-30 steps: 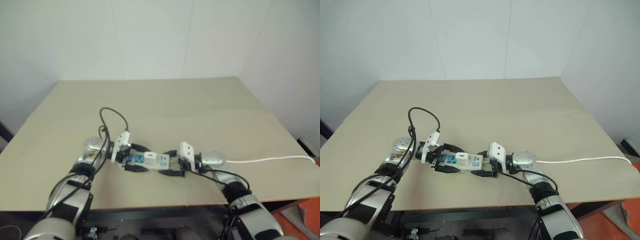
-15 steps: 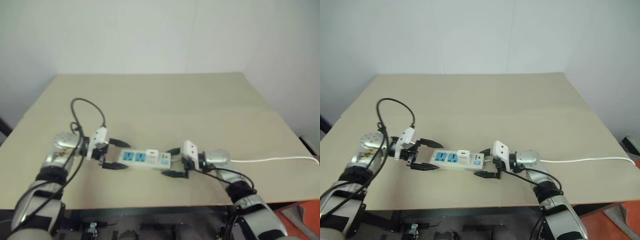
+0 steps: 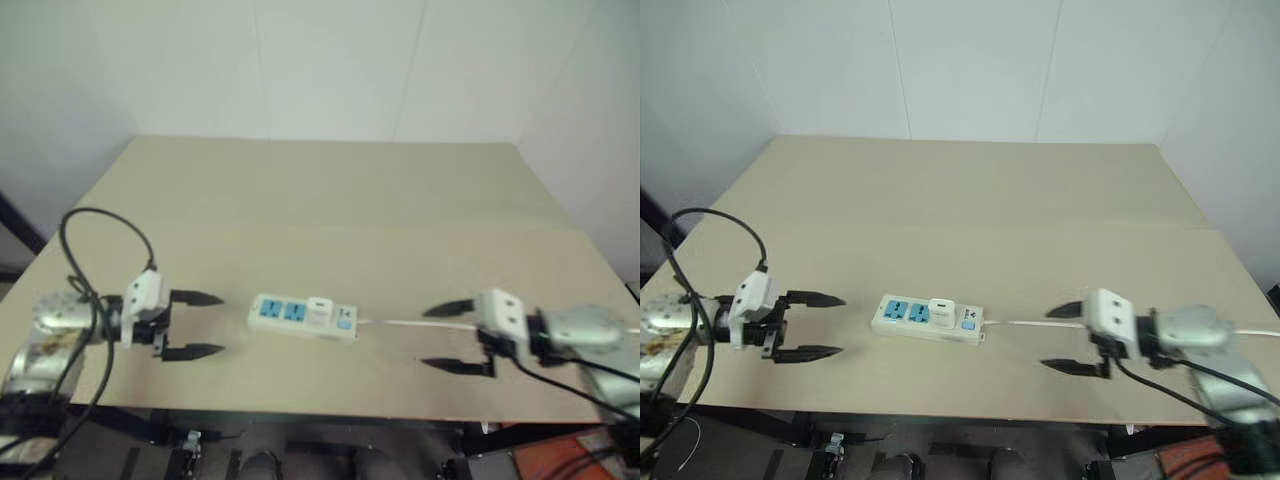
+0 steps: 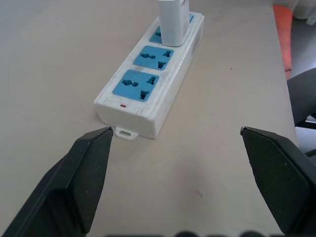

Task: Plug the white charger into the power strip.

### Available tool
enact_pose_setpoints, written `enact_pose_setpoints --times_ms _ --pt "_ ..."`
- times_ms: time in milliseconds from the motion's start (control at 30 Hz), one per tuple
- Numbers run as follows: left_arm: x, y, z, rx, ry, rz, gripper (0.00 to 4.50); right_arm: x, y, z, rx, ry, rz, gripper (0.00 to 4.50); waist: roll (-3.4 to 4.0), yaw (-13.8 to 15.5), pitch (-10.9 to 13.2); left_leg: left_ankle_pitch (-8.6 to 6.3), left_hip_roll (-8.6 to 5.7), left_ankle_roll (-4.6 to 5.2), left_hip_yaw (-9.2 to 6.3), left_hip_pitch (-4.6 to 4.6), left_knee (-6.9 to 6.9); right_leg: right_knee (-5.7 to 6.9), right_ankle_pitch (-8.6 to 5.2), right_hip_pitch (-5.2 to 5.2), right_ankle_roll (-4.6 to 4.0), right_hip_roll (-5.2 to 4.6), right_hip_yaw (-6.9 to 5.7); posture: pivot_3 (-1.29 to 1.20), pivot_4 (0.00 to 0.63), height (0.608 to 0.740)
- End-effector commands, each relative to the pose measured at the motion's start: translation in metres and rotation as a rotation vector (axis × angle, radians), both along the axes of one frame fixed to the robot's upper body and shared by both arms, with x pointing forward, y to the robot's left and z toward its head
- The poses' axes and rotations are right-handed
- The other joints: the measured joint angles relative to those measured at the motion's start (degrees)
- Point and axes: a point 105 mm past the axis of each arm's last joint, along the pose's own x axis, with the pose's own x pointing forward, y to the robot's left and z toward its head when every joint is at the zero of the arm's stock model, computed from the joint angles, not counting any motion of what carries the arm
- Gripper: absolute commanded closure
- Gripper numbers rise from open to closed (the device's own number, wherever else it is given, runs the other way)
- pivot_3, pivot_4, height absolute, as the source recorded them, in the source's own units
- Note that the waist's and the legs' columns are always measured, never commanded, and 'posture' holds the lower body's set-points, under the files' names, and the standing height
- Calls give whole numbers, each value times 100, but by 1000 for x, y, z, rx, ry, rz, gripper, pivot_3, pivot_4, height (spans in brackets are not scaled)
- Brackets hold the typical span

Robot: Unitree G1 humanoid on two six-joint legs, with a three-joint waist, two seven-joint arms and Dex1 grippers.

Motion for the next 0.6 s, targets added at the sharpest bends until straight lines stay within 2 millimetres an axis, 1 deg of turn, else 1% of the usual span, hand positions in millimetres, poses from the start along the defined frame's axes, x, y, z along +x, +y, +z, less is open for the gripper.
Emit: enact_pose_setpoints --times_ms 33,133,233,367,433,467,600 --pt "-5 6 15 1 -42 49 0 -11 -18 17 9 -29 -73 18 -1 -13 1 0 0 0 3 5 1 1 0 2 0 0 2 0 150 740" --pt "-8 8 13 5 -30 75 0 -18 -28 12 -3 -6 -130 18 -2 -31 2 0 1 -1 10 21 3 3 2 13 2 -1 7 0 150 740" --pt "-5 7 12 -2 -60 120 0 -20 -32 7 -4 11 -166 18 -3 -35 2 1 2 -2 12 22 6 3 3 13 2 -1 8 0 150 740" --pt "-1 4 10 -42 -129 175 0 -13 -30 12 16 -25 -191 18 -2 -41 2 1 1 -2 15 17 6 -2 4 12 4 -2 12 0 150 740" --pt "0 5 6 -20 -132 205 0 -10 -31 14 13 -37 -198 18 -3 -53 2 1 2 -2 17 13 6 -8 5 10 5 -1 12 0 150 740" --pt "-3 5 4 -17 -79 192 0 -10 -32 14 10 -36 -200 18 -3 -52 3 1 3 -1 15 11 3 -14 5 11 5 0 11 0 150 740" --pt "-13 5 4 -19 -51 166 0 -13 -37 15 -19 0 -186 18 -3 -43 3 0 2 -2 15 2 -1 -28 6 11 5 -3 9 0 150 740"
